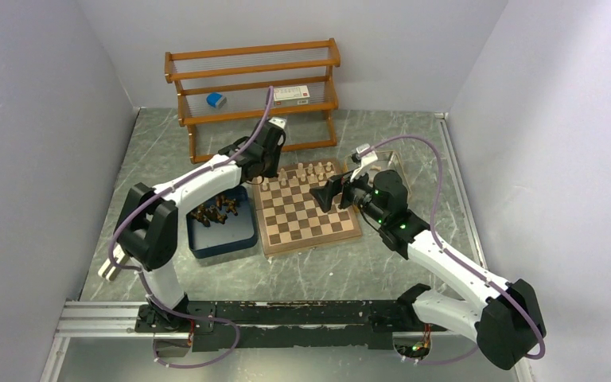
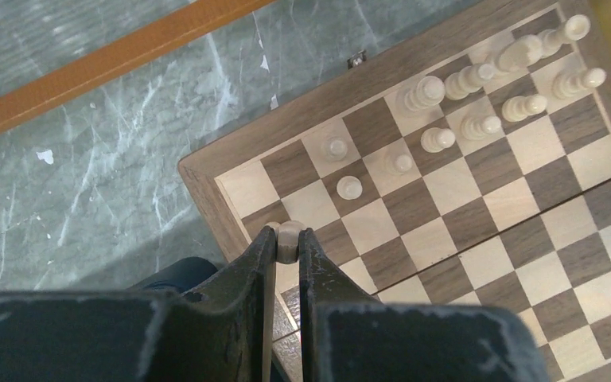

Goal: Set up the chess pieces on the board
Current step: Place the chess piece on the chessboard.

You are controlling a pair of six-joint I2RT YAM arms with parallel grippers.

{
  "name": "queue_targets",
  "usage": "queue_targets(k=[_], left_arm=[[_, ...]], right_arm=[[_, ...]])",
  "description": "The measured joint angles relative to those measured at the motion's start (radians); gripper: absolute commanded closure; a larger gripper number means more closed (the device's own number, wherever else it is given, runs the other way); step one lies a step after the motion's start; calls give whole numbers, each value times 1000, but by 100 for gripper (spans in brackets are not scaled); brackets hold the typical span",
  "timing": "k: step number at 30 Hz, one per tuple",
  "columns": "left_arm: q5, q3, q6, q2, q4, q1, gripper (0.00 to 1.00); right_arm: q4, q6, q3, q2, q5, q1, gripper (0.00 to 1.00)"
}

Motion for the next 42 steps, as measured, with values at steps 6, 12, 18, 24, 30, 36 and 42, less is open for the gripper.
queue_targets(k=[6, 12, 18, 24, 30, 36, 42], left_arm=[[-7, 16, -8, 57, 4, 9, 95], [19, 25, -29, 100, 29, 42, 95], [49, 26, -37, 129, 56, 68, 95], [71, 29, -39, 163, 79, 69, 95], [89, 32, -45, 182, 84, 69, 95], [95, 32, -45, 183, 96, 69, 95], [97, 32, -45, 198, 103, 69, 95]], right_arm=[[-16, -1, 0, -2, -5, 0, 0], [-32, -6, 0, -8, -5, 0, 0], [-42, -13, 0, -8, -5, 0, 0], [-42, -18, 0, -8, -5, 0, 0], [-42, -21, 0, -8, -3, 0, 0], [-43, -24, 0, -8, 3, 0, 0], [-47, -29, 3, -8, 8, 0, 0]])
